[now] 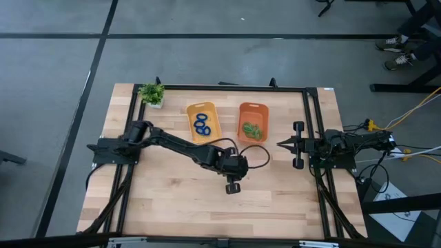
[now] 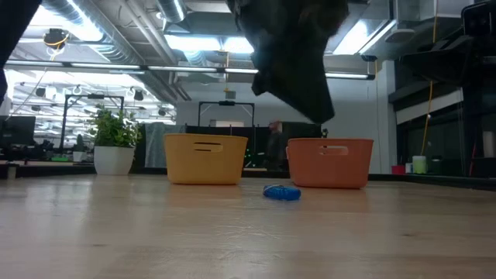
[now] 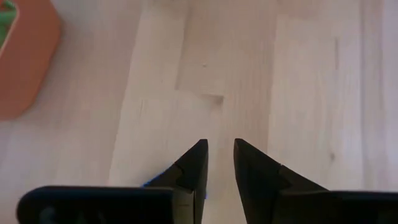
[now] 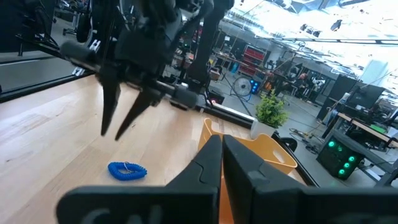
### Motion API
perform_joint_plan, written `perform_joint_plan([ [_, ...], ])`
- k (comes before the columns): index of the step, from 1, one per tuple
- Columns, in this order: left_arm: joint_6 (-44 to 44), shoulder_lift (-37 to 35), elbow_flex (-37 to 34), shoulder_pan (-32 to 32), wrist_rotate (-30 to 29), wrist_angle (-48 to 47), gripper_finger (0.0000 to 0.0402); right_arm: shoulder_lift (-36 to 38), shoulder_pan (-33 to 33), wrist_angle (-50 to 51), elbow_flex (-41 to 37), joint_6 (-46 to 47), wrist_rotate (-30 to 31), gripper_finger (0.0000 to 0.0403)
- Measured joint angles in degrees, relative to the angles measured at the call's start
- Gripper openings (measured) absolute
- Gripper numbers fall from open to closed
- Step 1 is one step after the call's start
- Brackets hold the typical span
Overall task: Sort spring keychains
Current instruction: Put the blue spring keychain into the yellow bin
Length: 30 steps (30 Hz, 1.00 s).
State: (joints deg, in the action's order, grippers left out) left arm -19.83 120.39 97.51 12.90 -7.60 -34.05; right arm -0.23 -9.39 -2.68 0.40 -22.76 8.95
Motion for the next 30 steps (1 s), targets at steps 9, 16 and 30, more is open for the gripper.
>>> perform_joint_plan([
  [9,2.81,3.86,3.72,-1.91,0.06,-7.65,0.0072,-0.02,-0.01,0.02,0.0,0.02,0.0,0.0016],
  [16,3.59,3.84,3.71,-3.34,3.51,-7.81,0.0072,-0.01,-0.02,0.02,0.0,0.01,0.0,0.0016],
  [30,4.17,3.86,2.13,-4.44,4.79,-9.08,0.0086,-0.01,-0.01,0.02,0.0,0.02,0.02,0.0016],
])
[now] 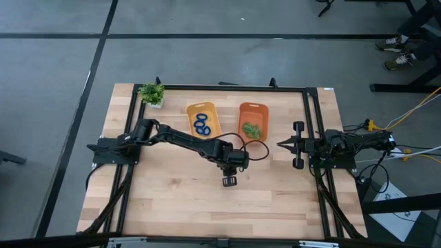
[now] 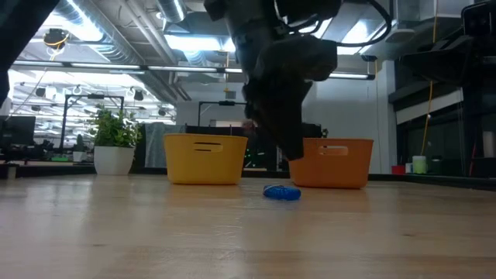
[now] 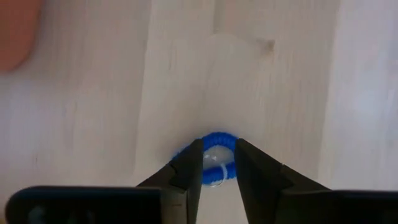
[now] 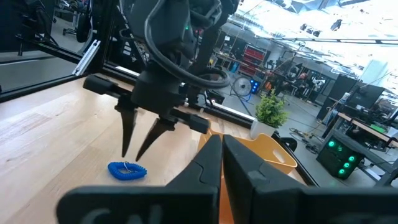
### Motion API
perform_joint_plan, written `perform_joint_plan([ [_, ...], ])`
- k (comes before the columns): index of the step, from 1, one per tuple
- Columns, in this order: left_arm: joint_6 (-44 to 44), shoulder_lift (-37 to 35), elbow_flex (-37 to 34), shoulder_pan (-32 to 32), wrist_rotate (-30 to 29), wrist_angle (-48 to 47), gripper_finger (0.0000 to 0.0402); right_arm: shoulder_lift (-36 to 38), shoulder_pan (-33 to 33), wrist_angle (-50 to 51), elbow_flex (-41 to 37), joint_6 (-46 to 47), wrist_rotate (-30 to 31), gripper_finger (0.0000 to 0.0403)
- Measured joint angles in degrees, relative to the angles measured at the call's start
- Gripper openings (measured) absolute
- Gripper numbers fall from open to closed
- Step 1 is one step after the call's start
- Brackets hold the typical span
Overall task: Sort spring keychains
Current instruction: Put the blue spring keychain into the yellow bin
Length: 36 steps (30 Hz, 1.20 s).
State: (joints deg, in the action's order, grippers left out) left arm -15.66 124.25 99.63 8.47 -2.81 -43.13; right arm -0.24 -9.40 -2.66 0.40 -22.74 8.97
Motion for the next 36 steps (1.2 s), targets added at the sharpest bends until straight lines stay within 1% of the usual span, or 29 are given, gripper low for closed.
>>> perform_joint_plan([
  [6,-0.01,1.0,-0.16,-0.1,-1.67,-2.99,0.0124,0.01,0.0,0.01,0.01,-0.01,-0.02,0.0016],
  [10,0.31,2.02,-0.15,-0.1,-2.18,-2.48,0.0147,0.0,0.0,0.01,0.0,0.0,-0.01,0.0016],
  [12,0.93,2.97,0.02,-0.19,-2.59,-0.7,0.0154,0.01,-0.01,-0.02,0.0,0.0,-0.01,0.0016],
  [14,1.31,3.51,-0.14,-0.27,-3.36,-1.99,0.016,0.01,-0.01,0.0,0.0,0.0,-0.02,0.0016],
  [17,1.36,4.41,-0.04,-0.46,-3.49,-1.46,0.0164,-0.01,-0.01,0.04,0.0,0.0,-0.04,0.0016],
  [21,1.44,5.77,0.26,-0.65,-3.05,-1.6,0.0164,0.0,0.0,0.0,0.0,-0.01,-0.02,0.0016],
  [28,1.42,5.64,0.11,-0.63,-3.56,-1.51,0.0159,0.0,0.0,0.0,0.0,0.0,-0.02,0.0016],
  [32,1.42,5.66,0.11,-0.62,-3.03,-1.36,0.0137,0.01,0.0,0.0,0.02,-0.01,-0.01,0.0016],
  [36,1.35,5.68,0.11,-0.57,-2.41,-1.17,0.0099,0.01,0.0,0.0,0.01,-0.01,0.0,0.0016],
])
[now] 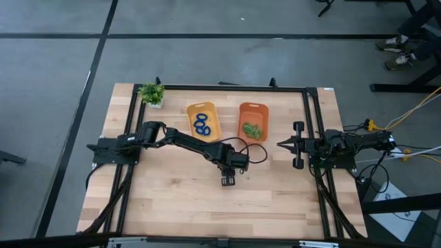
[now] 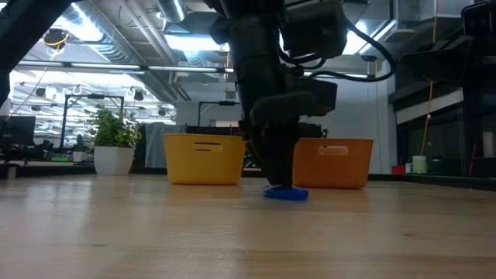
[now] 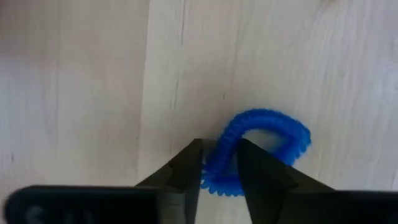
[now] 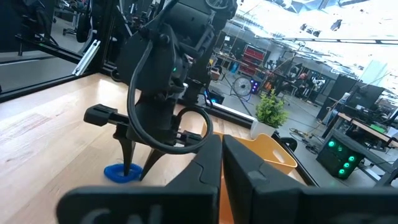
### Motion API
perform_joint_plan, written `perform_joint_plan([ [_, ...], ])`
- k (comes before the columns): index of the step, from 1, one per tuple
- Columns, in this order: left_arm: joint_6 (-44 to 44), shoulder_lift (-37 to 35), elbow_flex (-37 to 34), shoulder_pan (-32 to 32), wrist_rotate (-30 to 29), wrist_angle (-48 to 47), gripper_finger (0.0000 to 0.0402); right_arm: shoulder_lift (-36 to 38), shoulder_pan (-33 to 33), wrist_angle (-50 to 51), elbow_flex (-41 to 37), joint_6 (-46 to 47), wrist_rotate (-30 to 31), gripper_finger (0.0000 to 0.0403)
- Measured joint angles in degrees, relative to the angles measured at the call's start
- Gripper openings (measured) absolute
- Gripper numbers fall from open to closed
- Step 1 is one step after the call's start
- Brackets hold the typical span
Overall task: Sort spring keychains
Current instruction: Put the blue spring keychain into the yellow bin
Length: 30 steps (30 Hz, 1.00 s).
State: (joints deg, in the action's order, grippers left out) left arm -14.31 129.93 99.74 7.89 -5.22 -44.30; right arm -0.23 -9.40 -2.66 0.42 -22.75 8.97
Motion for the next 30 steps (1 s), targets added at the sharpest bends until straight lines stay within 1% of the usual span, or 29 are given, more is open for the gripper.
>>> perform_joint_plan([
  [5,-0.07,0.02,-0.04,0.42,0.05,0.45,0.0044,0.0,0.0,0.0,-0.01,0.0,0.0,0.0016],
  [9,-1.44,0.02,-0.04,0.73,0.62,0.62,0.0012,0.0,-0.01,0.0,-0.01,-0.01,0.0,0.0016],
  [11,-1.44,-0.05,0.02,0.75,0.68,0.6,0.001,-0.01,0.0,0.0,-0.01,-0.01,0.0,0.0016],
  [16,-1.45,0.21,1.52,0.99,0.81,-0.3,0.0021,-0.02,-0.01,0.0,-0.01,0.01,0.0,0.0016],
  [25,-1.57,0.3,5.26,1.26,1.36,0.39,0.0015,-0.01,0.0,0.0,-0.01,0.0,-0.01,0.0016],
  [30,-1.55,0.2,6.83,2.43,1.51,0.31,0.0015,-0.01,-0.01,-0.01,0.0,0.0,-0.01,0.0016],
])
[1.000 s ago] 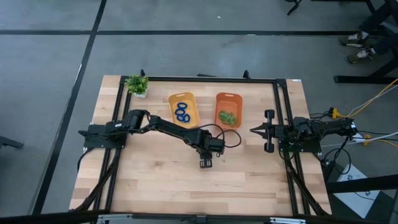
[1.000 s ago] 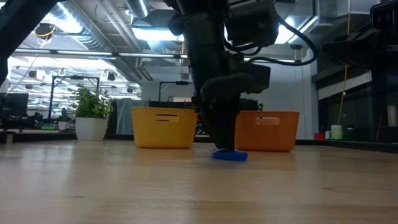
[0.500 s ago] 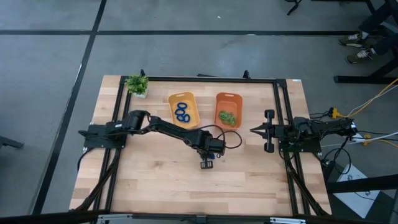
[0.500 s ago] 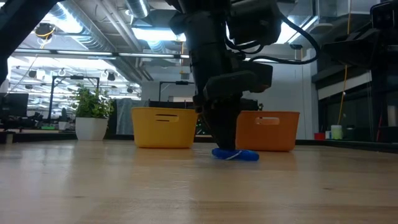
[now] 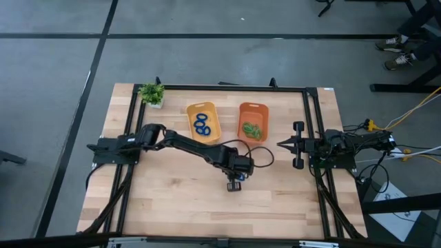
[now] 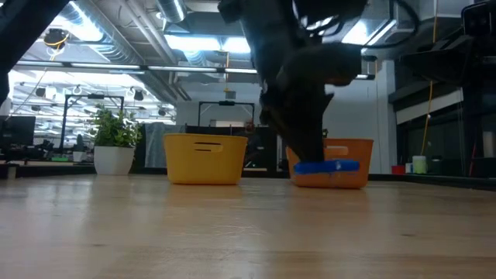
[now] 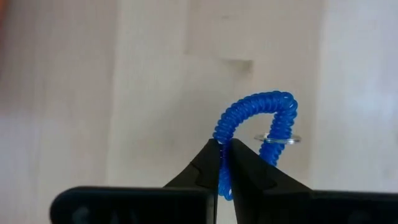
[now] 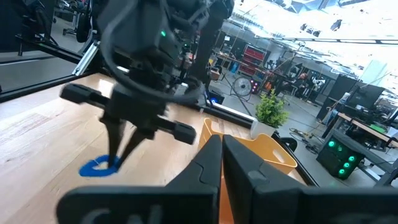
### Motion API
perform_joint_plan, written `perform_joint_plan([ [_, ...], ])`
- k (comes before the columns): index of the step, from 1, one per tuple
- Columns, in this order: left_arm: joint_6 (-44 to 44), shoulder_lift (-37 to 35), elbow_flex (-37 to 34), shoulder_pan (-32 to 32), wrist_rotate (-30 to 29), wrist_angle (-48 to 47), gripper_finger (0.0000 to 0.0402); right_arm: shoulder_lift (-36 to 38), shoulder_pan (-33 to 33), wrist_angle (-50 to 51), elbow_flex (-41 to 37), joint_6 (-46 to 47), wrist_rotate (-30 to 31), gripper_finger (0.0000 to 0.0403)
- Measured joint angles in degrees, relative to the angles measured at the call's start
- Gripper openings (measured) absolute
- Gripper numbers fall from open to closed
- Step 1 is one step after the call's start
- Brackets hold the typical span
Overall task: Sort spring keychains
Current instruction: Put the blue spring keychain into the yellow bin
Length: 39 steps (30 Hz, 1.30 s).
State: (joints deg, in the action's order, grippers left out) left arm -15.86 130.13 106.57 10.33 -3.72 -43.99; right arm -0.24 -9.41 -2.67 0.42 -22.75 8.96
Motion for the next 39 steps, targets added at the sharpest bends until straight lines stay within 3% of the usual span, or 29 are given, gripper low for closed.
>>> perform_joint_plan([
  [13,0.47,-0.2,11.11,2.63,-2.16,-10.09,0.0015,0.01,0.0,0.01,-0.01,0.01,0.01,0.0016],
  [24,7.17,-0.31,21.47,5.6,-5.38,-10.18,0.0015,0.01,0.0,-0.01,-0.01,-0.01,-0.01,0.0016],
  [30,10.09,-0.33,23.26,6.97,-7.54,-9.83,0.0015,0.01,0.0,0.01,0.0,0.01,-0.01,0.0016],
  [39,11.14,-0.33,23.33,6.67,-4.81,-10.64,0.0015,0.01,0.0,-0.01,-0.01,0.01,0.01,0.0016],
])
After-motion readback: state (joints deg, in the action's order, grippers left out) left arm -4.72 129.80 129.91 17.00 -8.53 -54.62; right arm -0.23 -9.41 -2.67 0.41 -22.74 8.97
